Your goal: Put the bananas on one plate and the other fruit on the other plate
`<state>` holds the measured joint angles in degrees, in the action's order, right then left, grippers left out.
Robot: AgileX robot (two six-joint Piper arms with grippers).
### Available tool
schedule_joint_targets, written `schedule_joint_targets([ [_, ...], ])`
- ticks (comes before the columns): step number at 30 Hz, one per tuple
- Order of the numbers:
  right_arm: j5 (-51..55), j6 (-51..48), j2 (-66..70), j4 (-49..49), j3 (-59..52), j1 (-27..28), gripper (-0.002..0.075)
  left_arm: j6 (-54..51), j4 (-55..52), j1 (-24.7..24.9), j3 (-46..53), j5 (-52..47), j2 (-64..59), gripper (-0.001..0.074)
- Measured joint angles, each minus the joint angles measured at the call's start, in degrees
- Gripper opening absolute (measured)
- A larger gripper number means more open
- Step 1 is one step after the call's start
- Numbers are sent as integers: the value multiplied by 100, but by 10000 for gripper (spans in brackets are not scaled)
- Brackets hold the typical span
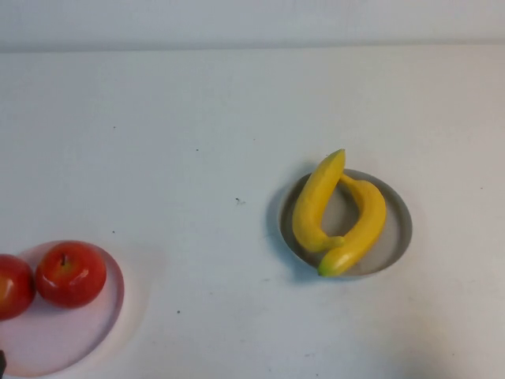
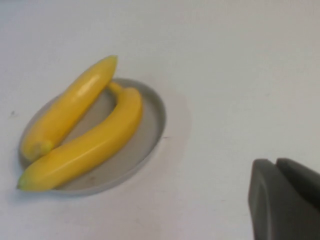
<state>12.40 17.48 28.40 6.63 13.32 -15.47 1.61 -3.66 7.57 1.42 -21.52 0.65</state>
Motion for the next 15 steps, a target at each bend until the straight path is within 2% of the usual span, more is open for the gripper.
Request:
schedule_joint_targets([
  [4, -205, 10, -1258, 21, -754, 799, -15, 0, 0, 0, 0, 0, 0, 4],
  [7, -232, 10, -2048, 21, -1199, 1201, -15, 0, 0, 0, 0, 0, 0, 4],
  [11, -181, 10, -2805, 21, -1475, 1392, -15, 0, 0, 0, 0, 0, 0, 4],
  [15, -44, 10, -2882, 81, -1473, 1392, -15, 0, 0, 0, 0, 0, 0, 4],
])
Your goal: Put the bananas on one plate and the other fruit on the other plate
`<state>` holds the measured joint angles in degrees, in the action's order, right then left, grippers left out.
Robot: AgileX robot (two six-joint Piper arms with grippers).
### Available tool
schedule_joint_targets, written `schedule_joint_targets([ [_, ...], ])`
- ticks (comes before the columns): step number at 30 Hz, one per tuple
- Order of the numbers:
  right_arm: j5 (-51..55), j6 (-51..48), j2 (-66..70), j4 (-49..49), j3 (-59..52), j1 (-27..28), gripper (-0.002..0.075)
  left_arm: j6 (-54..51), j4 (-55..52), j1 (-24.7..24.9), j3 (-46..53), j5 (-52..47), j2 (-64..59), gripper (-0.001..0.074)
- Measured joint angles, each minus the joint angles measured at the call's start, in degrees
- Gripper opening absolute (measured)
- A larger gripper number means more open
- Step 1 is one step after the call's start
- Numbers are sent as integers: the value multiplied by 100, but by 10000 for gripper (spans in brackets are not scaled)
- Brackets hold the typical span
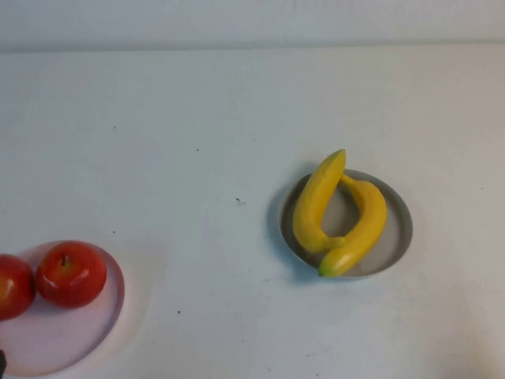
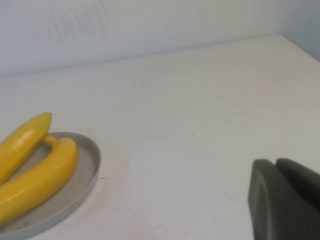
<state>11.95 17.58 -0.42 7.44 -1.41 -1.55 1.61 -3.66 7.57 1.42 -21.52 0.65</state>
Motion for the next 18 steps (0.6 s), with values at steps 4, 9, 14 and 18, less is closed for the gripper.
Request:
schedule_joint_targets([
  [4, 0, 0, 0, 288, 0, 0, -15, 0, 0, 0, 0, 0, 0, 4],
  [9, 58, -274, 0, 507, 0, 0, -15, 0, 0, 0, 0, 0, 0, 4],
  [14, 448, -1815, 0, -823, 0, 0, -15, 0, 0, 0, 0, 0, 0, 4],
  [18, 739, -2245, 0, -1194, 0, 0, -15, 0, 0, 0, 0, 0, 0, 4],
])
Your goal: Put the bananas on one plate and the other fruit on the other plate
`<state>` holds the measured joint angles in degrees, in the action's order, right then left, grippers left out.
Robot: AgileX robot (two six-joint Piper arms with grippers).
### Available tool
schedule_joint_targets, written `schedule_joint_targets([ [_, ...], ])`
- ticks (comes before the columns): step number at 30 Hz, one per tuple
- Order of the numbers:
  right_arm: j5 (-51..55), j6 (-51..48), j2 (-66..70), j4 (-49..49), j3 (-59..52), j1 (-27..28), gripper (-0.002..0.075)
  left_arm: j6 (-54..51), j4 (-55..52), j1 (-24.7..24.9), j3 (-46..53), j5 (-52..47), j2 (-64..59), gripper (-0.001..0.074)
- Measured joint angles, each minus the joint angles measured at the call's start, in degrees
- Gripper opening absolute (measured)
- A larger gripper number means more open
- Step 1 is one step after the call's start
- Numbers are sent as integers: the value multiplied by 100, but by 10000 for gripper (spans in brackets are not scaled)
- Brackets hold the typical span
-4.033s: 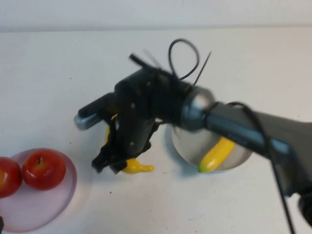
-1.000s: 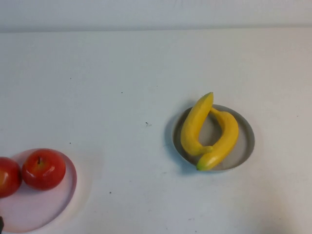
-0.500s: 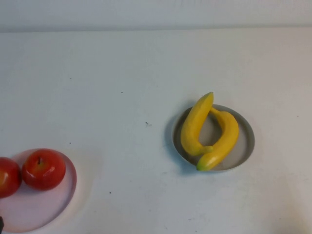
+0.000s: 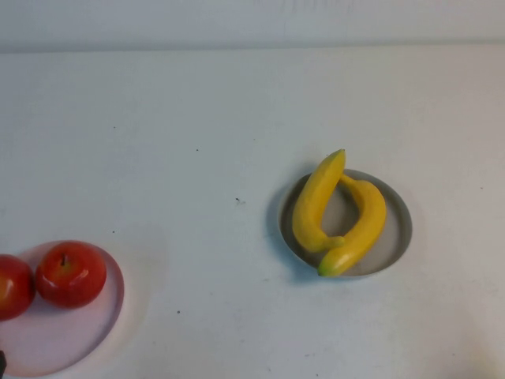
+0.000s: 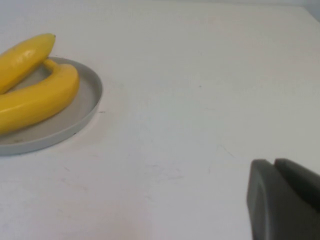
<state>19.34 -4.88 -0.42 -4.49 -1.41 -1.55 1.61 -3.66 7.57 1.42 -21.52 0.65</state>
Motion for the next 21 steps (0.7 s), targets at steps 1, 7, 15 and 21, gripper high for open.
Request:
schedule_joint_targets([
  [1, 5, -35, 0, -22, 0, 0, -15, 0, 0, 0, 0, 0, 0, 4],
  [7, 28, -83, 0, -89, 0, 0, -15, 0, 0, 0, 0, 0, 0, 4],
  [15, 28, -91, 0, -93, 0, 0, -15, 0, 0, 0, 0, 0, 0, 4],
  [21, 28, -91, 0, -93, 0, 0, -15, 0, 0, 0, 0, 0, 0, 4],
])
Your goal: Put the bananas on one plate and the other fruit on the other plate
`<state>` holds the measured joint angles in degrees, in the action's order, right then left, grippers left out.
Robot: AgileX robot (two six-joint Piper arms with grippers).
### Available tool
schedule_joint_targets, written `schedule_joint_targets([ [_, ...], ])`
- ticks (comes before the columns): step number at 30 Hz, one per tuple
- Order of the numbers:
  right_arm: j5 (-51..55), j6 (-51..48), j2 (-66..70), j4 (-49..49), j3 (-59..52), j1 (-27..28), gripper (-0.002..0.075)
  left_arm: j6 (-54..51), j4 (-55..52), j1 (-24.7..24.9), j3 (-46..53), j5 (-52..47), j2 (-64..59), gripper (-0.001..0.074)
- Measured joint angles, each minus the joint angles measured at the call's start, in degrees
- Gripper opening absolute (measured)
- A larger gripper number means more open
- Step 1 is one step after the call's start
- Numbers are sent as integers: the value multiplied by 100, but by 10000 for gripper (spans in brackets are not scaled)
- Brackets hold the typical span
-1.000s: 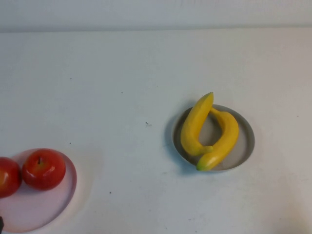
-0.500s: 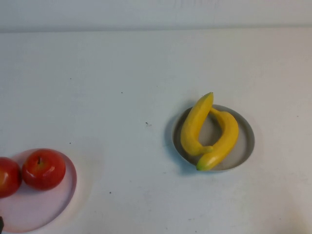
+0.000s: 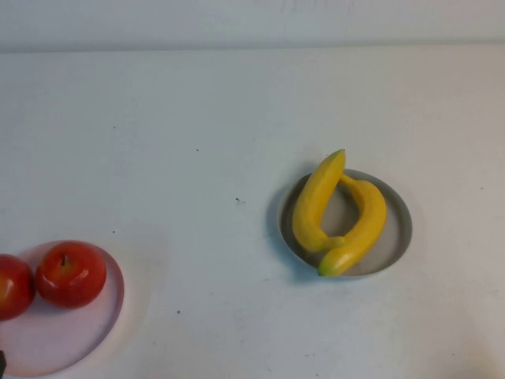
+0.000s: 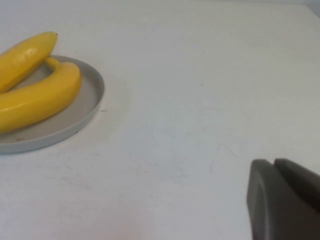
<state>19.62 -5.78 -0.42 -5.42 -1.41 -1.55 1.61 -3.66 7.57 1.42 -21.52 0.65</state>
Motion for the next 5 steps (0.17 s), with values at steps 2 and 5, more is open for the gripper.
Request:
schedule_joint_targets([
  [2, 0, 0, 0, 0, 0, 0, -15, 0, 0, 0, 0, 0, 0, 4],
  [5, 0, 0, 0, 0, 0, 0, -15, 0, 0, 0, 0, 0, 0, 4],
])
